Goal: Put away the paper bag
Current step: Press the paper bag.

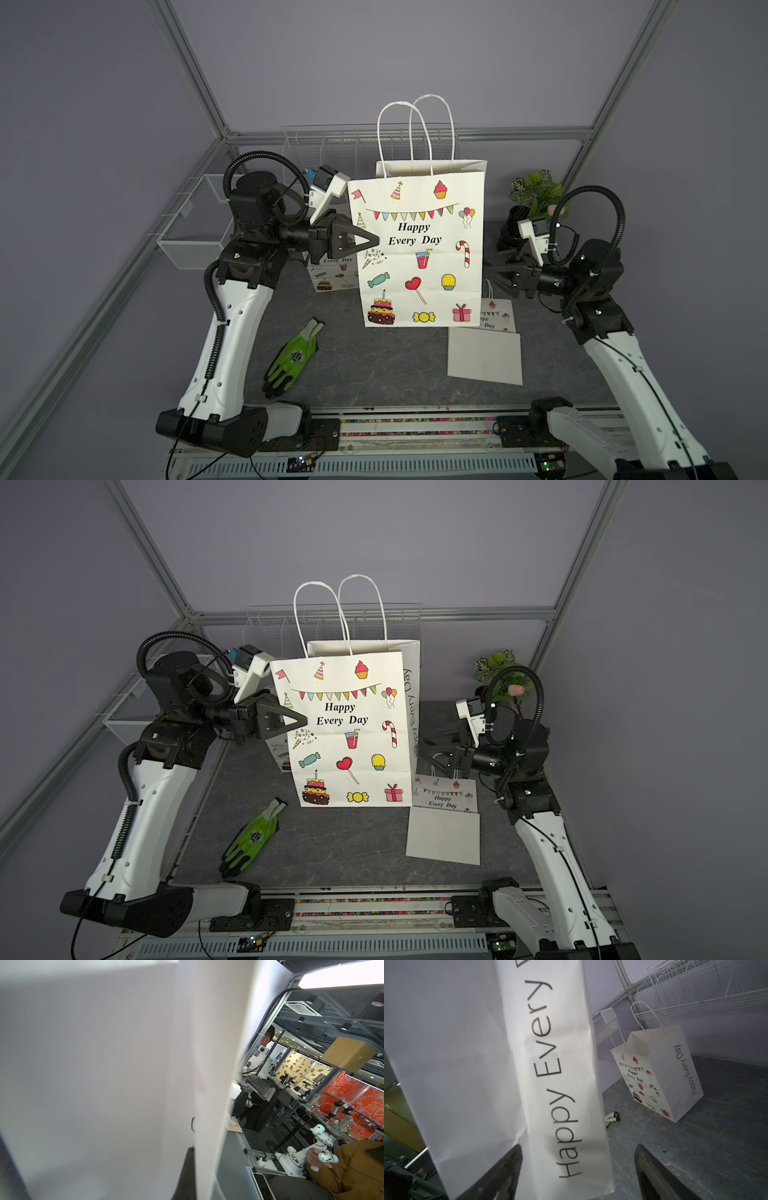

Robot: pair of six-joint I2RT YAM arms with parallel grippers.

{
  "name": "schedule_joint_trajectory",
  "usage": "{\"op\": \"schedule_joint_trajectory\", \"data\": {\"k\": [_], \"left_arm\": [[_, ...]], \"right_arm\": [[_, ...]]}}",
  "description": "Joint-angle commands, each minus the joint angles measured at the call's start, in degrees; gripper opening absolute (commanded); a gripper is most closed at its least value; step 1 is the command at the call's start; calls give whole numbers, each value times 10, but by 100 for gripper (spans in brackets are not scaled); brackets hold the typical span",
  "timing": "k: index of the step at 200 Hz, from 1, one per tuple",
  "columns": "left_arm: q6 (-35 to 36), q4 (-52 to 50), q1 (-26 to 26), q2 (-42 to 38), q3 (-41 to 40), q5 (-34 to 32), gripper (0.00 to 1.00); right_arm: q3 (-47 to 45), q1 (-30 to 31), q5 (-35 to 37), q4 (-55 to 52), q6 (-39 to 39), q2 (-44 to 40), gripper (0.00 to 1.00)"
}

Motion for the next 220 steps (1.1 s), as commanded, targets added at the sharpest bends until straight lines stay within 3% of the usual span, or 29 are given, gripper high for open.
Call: {"op": "schedule_joint_trajectory", "data": {"k": [1,23,57,104,154,191,220], "left_arm": [[13,-2,3,-11,12,28,0],[21,-11,3,-10,16,28,0],[24,-14,3,-8,21,27,0],[25,-16,4,-1,35,23,0],[27,-19,3,-4,41,24,0],[36,-26,3,-15,41,29,0],[37,-28,4,-22,35,31,0]], "right_arm": [[-23,-10,3,28,11,-13,80],[-34,-23,8,32,17,-10,73],[-26,5,-7,25,9,5,73],[34,97,21,-136,-120,28,73],[24,113,20,-73,-77,39,57],[34,71,34,-111,-108,18,66],[7,-4,10,-31,-33,26,67]]}}
